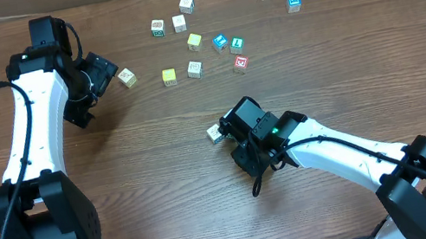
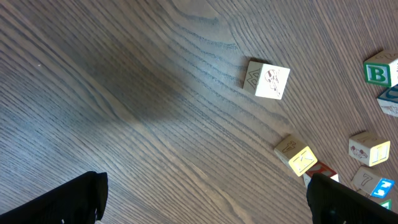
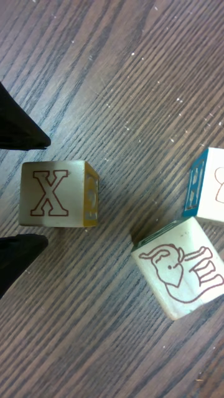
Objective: Form a circle
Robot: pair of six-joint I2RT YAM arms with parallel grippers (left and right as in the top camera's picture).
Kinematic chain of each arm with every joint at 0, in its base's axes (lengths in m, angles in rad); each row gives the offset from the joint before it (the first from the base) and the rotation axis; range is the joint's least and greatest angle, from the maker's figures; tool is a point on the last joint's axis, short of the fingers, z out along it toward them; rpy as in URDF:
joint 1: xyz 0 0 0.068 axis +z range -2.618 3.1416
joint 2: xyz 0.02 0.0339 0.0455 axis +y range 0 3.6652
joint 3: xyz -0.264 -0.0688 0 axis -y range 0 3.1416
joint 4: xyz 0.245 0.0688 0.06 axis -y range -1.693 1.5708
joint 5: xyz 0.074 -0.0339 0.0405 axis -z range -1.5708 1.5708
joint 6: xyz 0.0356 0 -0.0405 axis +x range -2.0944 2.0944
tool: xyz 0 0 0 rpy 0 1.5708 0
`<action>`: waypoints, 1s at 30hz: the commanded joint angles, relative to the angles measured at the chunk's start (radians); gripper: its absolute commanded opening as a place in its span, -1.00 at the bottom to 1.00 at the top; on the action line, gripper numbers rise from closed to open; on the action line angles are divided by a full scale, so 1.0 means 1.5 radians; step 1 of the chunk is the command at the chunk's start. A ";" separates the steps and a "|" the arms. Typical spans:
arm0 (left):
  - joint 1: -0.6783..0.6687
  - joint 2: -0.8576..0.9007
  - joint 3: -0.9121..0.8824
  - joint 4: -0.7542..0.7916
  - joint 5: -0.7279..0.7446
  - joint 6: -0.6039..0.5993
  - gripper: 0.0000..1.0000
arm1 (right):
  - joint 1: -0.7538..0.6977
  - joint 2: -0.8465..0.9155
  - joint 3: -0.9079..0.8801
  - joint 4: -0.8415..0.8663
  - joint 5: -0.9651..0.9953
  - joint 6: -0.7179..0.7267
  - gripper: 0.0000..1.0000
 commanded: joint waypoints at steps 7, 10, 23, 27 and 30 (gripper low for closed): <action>-0.003 -0.006 0.005 0.001 -0.005 0.017 1.00 | 0.003 0.030 0.006 0.014 -0.014 0.027 -0.24; -0.003 -0.006 0.005 0.001 -0.005 0.017 0.99 | 0.003 0.043 0.006 0.024 -0.006 0.027 -0.31; -0.003 -0.006 0.005 0.001 -0.005 0.017 1.00 | 0.003 0.043 0.007 0.027 0.011 -0.084 -0.42; -0.003 -0.006 0.005 0.001 -0.005 0.017 0.99 | 0.003 0.043 0.007 0.022 0.012 -0.173 -0.20; -0.003 -0.006 0.005 0.001 -0.005 0.017 1.00 | 0.003 0.043 0.007 0.023 0.025 -0.215 -0.02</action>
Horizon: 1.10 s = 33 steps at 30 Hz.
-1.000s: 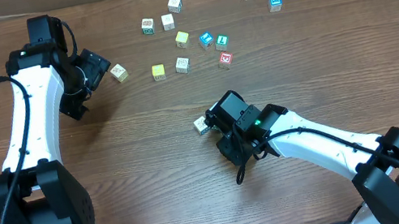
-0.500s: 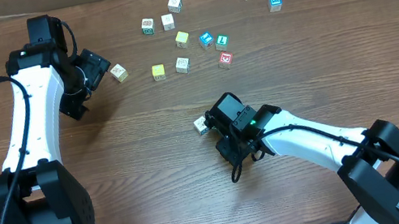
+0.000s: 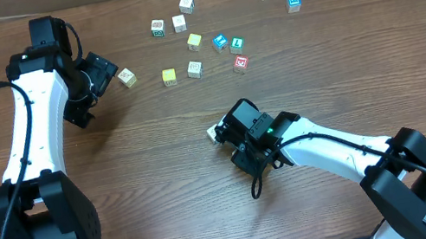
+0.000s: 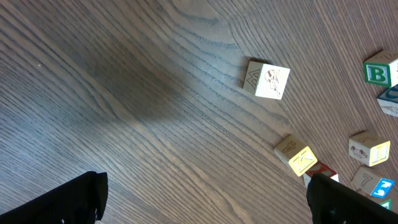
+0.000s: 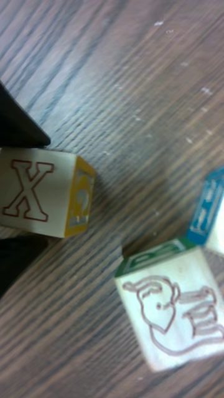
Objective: Form a circle
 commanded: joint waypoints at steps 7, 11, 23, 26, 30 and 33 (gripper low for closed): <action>-0.003 -0.006 0.005 0.001 -0.005 0.017 1.00 | 0.003 0.002 0.009 0.013 0.044 -0.049 0.18; -0.003 -0.006 0.005 0.001 -0.005 0.017 1.00 | 0.003 0.001 0.039 0.000 0.004 0.077 0.18; -0.003 -0.006 0.005 0.001 -0.005 0.017 1.00 | 0.003 0.001 0.141 -0.136 -0.020 0.136 0.17; -0.003 -0.006 0.005 0.001 -0.005 0.017 1.00 | 0.003 0.001 0.129 -0.156 -0.020 0.136 0.17; -0.003 -0.006 0.005 0.001 -0.005 0.017 1.00 | 0.003 0.001 0.094 -0.134 -0.020 0.136 0.13; -0.003 -0.006 0.005 0.001 -0.005 0.017 0.99 | 0.003 0.001 0.074 -0.108 -0.020 0.136 0.11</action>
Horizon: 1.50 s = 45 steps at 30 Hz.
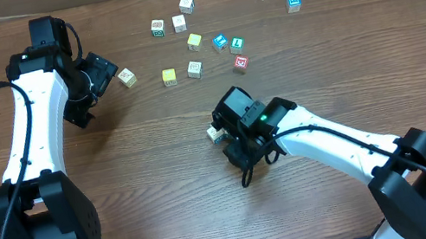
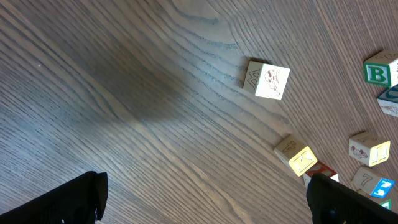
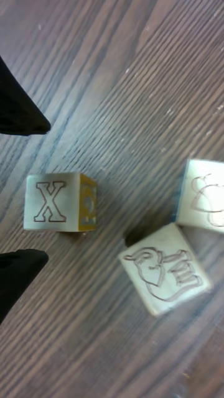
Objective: Form a circle
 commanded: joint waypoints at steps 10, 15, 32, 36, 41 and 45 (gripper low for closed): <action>-0.003 -0.006 0.005 0.001 -0.005 0.017 1.00 | 0.003 0.009 -0.024 0.027 0.004 0.005 -0.21; -0.003 -0.006 0.005 0.001 -0.005 0.017 1.00 | 0.003 0.017 -0.026 0.030 0.004 0.005 -0.20; -0.003 -0.006 0.005 0.001 -0.005 0.017 0.99 | 0.003 0.030 -0.026 0.041 0.004 -0.003 -0.46; -0.003 -0.006 0.005 0.001 -0.005 0.017 1.00 | 0.003 0.030 -0.026 0.042 0.004 -0.045 -0.48; -0.003 -0.006 0.005 0.001 -0.005 0.017 1.00 | 0.003 0.030 -0.026 0.042 0.004 -0.131 -0.46; -0.003 -0.006 0.005 0.001 -0.005 0.017 1.00 | 0.003 0.030 -0.026 0.042 0.012 -0.182 -0.46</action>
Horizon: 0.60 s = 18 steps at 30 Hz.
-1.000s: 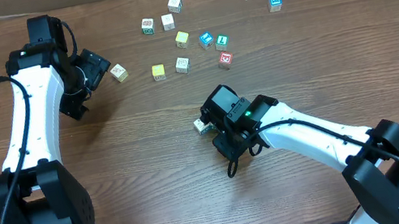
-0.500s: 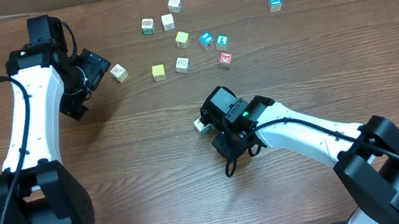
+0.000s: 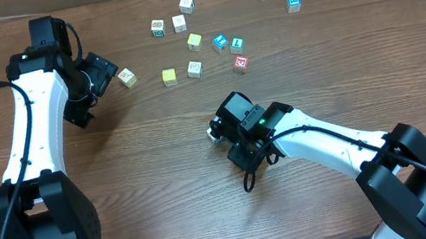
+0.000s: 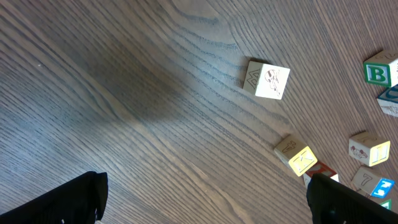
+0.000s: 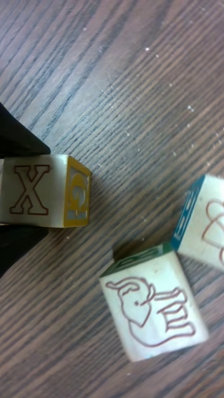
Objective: Form a circle
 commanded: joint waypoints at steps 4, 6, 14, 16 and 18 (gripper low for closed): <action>-0.003 -0.006 0.005 0.001 -0.005 0.017 1.00 | 0.003 0.005 -0.005 0.001 0.027 -0.087 -0.46; -0.003 -0.006 0.005 0.001 -0.005 0.017 1.00 | 0.002 0.005 -0.005 0.001 0.038 -0.089 -0.46; -0.003 -0.006 0.005 0.001 -0.005 0.017 1.00 | 0.002 0.005 -0.005 -0.001 0.047 -0.089 -0.08; -0.003 -0.006 0.005 0.001 -0.005 0.017 1.00 | 0.003 0.005 -0.005 -0.001 0.046 -0.085 -0.08; -0.003 -0.006 0.005 0.001 -0.005 0.017 1.00 | 0.003 0.005 -0.005 -0.001 0.046 -0.056 -0.08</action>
